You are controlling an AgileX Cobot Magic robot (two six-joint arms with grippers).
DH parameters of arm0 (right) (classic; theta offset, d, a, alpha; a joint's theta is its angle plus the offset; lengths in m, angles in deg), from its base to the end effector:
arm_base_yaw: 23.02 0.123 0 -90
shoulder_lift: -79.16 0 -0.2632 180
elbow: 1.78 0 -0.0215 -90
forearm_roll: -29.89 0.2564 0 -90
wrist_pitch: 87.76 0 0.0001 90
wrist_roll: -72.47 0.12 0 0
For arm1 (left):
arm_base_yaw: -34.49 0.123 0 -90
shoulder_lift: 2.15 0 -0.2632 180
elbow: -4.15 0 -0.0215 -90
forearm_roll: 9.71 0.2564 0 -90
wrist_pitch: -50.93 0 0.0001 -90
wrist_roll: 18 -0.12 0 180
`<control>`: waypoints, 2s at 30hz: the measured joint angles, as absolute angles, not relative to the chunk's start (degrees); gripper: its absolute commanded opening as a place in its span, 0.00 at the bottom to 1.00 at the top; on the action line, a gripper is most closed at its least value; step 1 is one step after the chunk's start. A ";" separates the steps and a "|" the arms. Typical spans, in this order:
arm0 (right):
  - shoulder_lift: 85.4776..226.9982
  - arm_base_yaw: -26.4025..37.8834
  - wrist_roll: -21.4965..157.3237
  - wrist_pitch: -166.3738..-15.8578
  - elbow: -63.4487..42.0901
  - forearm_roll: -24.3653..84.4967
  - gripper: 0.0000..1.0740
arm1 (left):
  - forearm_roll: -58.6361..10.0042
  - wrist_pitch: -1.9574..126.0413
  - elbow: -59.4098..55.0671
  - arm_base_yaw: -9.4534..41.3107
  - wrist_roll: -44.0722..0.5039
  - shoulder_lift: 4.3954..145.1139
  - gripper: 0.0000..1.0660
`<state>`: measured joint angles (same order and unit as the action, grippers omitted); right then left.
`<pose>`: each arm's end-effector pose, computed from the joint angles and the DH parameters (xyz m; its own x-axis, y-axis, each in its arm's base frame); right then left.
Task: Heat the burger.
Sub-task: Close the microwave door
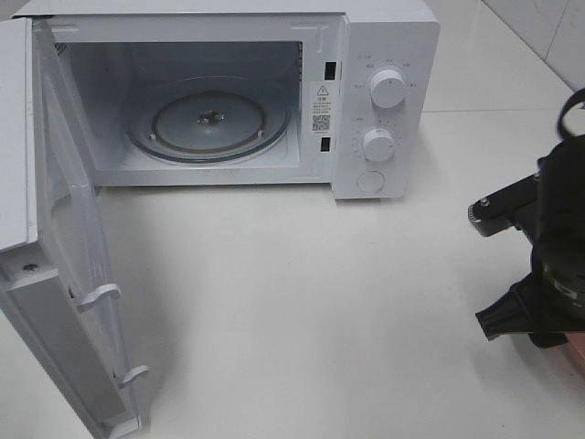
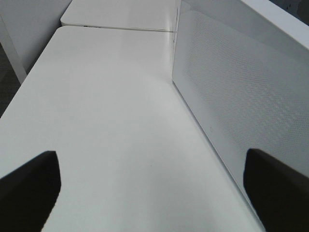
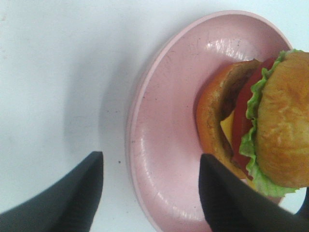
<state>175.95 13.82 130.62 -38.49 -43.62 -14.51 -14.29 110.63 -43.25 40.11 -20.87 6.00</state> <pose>0.2139 0.0807 0.1045 -0.9357 -0.2437 -0.2553 -0.1020 0.8792 -0.4654 0.0476 -0.0036 0.2721 -0.4236 -0.0320 -0.9053 -0.0315 0.9993 -0.0205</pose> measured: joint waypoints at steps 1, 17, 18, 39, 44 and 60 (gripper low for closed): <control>175.95 13.82 130.62 -38.49 -43.62 -14.51 0.53 | -14.29 110.63 -43.25 40.11 -20.87 6.00 0.92; 147.13 13.82 98.25 -38.78 -43.68 9.27 0.77 | -14.29 110.63 -43.25 40.11 -20.87 6.00 0.92; 145.52 13.82 97.39 -37.86 -43.68 10.24 0.77 | -14.29 110.63 -43.25 40.11 -20.87 6.00 0.92; 117.91 12.10 93.50 -24.80 -43.68 15.23 0.72 | -14.29 110.63 -43.25 40.11 -20.87 6.00 0.92; 112.86 5.05 89.60 -25.37 -44.03 16.37 0.71 | -14.29 110.63 -43.25 40.11 -20.87 6.00 0.92; 94.36 -15.06 82.21 -30.01 -49.07 20.78 0.71 | -14.29 110.63 -43.25 40.11 -20.87 6.00 0.92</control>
